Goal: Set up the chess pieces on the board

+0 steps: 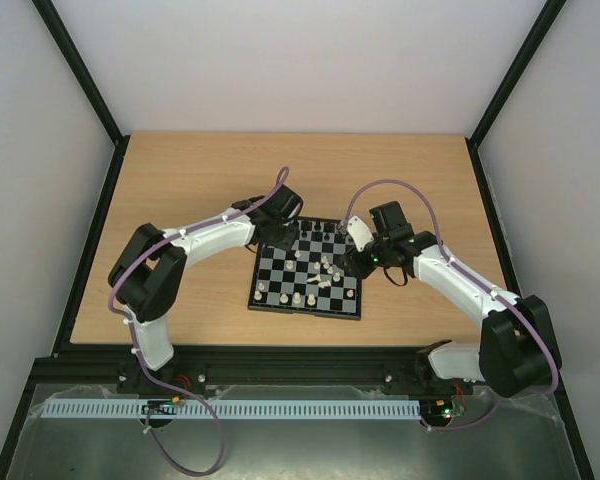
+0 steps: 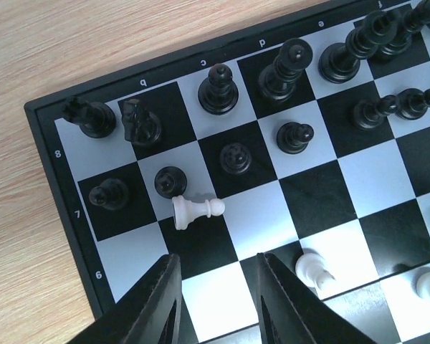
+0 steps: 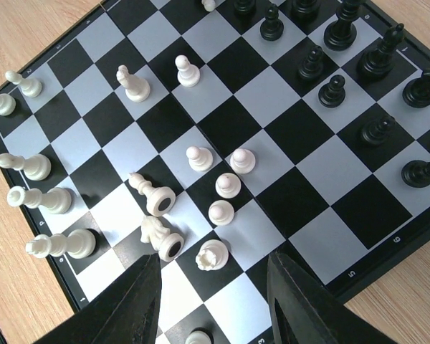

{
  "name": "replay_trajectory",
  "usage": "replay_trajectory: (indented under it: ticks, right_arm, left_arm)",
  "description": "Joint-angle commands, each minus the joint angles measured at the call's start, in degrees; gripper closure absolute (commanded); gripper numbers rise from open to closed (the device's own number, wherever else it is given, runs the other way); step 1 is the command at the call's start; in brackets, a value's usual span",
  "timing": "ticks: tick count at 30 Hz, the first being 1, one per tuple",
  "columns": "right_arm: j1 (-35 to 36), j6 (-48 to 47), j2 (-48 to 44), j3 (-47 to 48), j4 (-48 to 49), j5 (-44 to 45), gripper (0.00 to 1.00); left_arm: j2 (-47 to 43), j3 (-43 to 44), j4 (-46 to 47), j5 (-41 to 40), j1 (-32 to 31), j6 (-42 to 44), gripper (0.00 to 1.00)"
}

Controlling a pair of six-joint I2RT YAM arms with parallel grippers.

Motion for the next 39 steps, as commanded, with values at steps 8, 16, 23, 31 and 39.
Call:
replay_trajectory:
  ticks: [8, 16, 23, 31, 39]
  right_arm:
    - [0.19, 0.41, -3.11, -0.58, -1.31, 2.27, 0.59]
    - [0.19, 0.59, -2.14, -0.49, -1.49, 1.98, 0.59]
    - [0.19, 0.37, -1.35, -0.49, -1.54, 2.17, 0.59]
    - [0.19, 0.20, -1.03, -0.40, -1.45, 2.13, 0.59]
    - [0.19, 0.17, -0.92, -0.49, -1.46, 2.02, 0.59]
  left_arm:
    - [5.15, 1.44, 3.62, -1.51, 1.18, -5.46, 0.64]
    - [6.68, 2.38, 4.32, -1.75, 1.38, -5.79, 0.62]
    - [8.54, 4.64, 3.79, -1.69, 1.47, -5.56, 0.62]
    - [9.58, 5.73, 2.25, -2.45, 1.32, -6.55, 0.62]
    - [7.29, 2.73, 2.28, -3.53, 0.61, -7.09, 0.62]
